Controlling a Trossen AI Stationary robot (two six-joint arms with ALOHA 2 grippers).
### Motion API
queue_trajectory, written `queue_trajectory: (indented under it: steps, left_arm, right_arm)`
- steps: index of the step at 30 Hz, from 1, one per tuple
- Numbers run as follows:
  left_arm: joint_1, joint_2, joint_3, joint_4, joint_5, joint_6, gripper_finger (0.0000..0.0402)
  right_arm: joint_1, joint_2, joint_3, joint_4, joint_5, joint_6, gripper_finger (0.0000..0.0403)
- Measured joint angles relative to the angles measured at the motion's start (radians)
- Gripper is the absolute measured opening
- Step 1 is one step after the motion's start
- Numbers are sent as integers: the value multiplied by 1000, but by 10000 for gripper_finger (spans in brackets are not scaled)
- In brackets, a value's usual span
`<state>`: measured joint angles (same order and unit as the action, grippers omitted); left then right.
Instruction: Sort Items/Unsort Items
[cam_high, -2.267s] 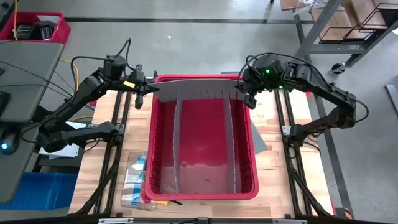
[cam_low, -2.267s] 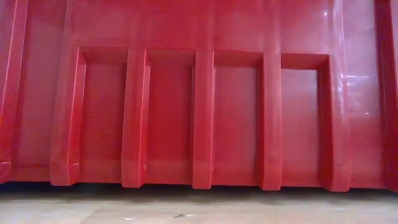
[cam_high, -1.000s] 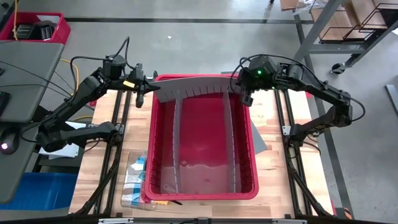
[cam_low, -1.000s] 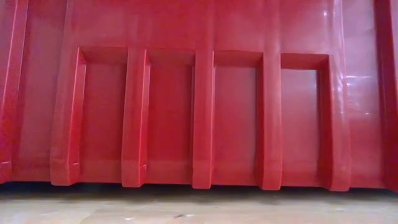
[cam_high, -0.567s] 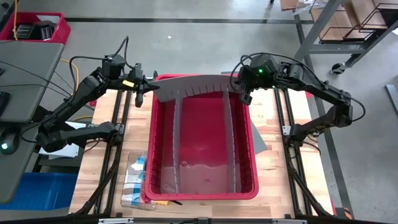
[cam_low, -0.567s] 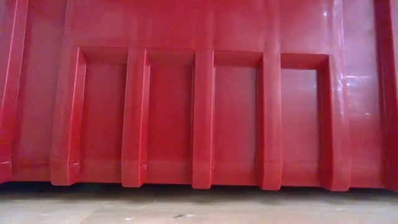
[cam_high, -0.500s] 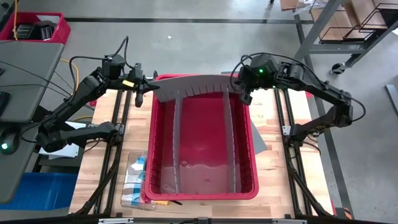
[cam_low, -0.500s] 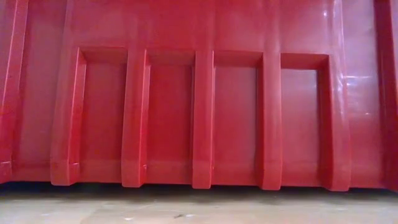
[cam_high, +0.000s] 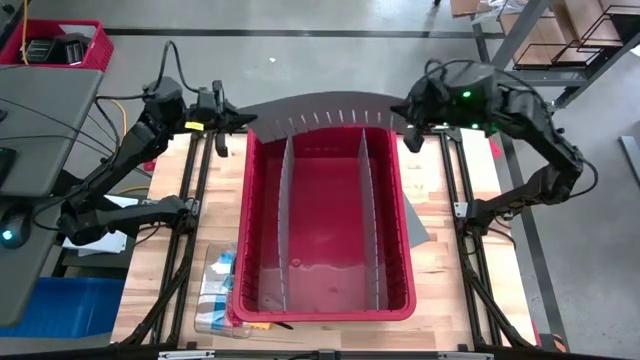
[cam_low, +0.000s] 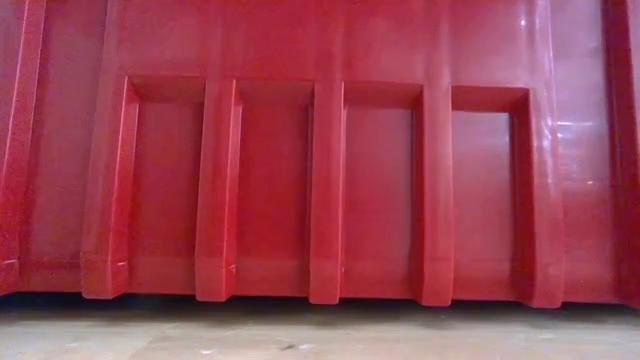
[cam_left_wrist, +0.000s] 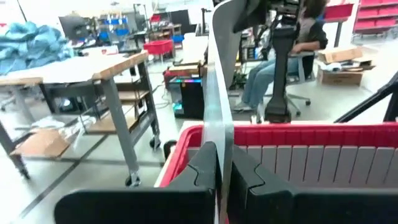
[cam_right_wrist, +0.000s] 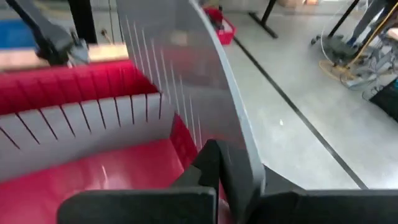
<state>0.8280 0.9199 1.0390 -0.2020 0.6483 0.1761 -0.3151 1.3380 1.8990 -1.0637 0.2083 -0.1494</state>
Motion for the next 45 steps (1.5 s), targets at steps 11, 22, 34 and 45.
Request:
queue_trajectory:
  steps: [11,22,34,45]
  left_arm:
    - [-1,2,0,-9,7,-1,1]
    - [-1,1,0,-33,21,-32,1]
    - [-1,-53,1,-336,28,59,1]
    - [16,-57,1,-435,19,133,1]
  right_arm:
    - [1,3,52,-55,-10,46,0]
    - [1,8,50,-65,-21,115,0]
    - [52,95,49,-169,-87,202,0]
    - [70,112,49,-148,-106,230,0]
